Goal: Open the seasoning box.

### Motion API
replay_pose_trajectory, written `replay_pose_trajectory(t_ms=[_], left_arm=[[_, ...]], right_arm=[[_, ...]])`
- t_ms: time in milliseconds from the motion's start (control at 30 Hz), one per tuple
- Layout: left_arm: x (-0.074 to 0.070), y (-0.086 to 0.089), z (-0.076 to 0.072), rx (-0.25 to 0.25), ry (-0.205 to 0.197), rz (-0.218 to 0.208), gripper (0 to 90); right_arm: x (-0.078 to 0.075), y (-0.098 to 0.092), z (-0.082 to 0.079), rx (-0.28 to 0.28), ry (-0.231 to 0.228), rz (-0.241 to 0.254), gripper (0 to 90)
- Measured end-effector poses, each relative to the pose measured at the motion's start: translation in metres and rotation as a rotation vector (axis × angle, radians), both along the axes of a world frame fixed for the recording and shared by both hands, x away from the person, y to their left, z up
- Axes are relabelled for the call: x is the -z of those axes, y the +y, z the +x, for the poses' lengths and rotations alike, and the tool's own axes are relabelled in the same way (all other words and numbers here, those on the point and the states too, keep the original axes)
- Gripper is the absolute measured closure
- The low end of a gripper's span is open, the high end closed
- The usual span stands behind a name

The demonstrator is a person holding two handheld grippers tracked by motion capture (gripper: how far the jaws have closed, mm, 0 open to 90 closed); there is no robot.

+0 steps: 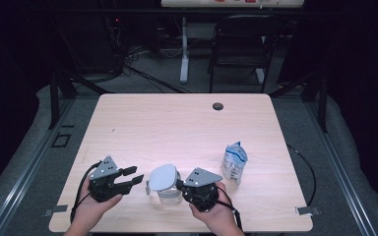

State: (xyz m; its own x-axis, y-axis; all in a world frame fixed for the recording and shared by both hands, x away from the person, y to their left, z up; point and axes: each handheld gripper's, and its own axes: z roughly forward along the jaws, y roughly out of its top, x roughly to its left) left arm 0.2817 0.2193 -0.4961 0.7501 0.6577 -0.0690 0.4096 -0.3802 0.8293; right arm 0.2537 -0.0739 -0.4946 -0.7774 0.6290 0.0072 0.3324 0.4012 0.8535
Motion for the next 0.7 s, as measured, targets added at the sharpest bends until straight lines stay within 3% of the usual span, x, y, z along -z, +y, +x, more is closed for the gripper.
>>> replay_pose_trajectory(t_ms=[700], left_arm=[[0.000, 0.010, -0.005, -0.026, 0.000, 0.005, 57.7]], right_arm=[[-0.006, 0.013, 0.000, -0.035, -0.014, 0.023, 90.0]])
